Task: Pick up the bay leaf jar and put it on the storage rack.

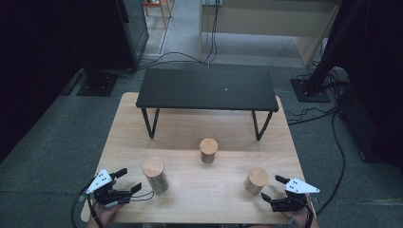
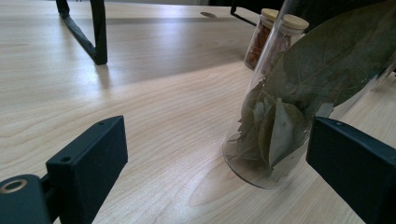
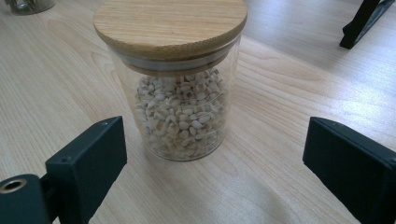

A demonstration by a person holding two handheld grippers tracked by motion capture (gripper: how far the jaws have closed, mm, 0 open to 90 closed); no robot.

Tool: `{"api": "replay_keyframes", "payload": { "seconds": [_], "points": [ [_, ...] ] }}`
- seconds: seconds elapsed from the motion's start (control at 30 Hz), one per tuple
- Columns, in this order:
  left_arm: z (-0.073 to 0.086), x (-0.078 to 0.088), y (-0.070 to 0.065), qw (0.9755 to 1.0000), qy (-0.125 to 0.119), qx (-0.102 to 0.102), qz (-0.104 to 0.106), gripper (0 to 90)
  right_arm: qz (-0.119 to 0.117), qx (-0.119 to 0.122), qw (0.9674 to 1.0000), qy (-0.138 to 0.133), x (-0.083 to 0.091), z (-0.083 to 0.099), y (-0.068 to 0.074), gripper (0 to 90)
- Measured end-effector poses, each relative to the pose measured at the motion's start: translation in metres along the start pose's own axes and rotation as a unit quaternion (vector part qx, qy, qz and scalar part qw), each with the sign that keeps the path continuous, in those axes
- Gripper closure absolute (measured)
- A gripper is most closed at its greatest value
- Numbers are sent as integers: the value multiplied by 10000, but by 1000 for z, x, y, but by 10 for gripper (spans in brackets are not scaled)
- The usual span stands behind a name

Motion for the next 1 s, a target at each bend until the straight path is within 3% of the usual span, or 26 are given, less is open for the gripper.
{"api": "replay_keyframes", "payload": {
  "seconds": [0.37, 0.53, 0.77, 1.0],
  "points": [
    [1, 0, -2, 10000, -41, -46, -8, 54, -18, -6, 10000, -53, 1, 2, -1, 62],
    [2, 2, 3, 9999, -114, 55, 86, 54, -20, -17, 10000, -50, 1, 1, -2, 63],
    [-1, -1, -1, 9999, -15, -137, 91, 54, 20, 29, 10000, 4, 0, 1, 1, 62],
    [-2, 1, -3, 9998, -30, -189, 109, 55, 20, 24, 10000, 4, 0, 0, 1, 62]
  ]
}}
Point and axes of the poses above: each handheld gripper's, and its own axes: x roughly backward along the jaws, z roughly out of its underside, y roughly to its left, the point moved 5 cm from there along -x, roughly forward along the jaws, and after that the axes turned 1 degree about -x, right-handed, at the moved point
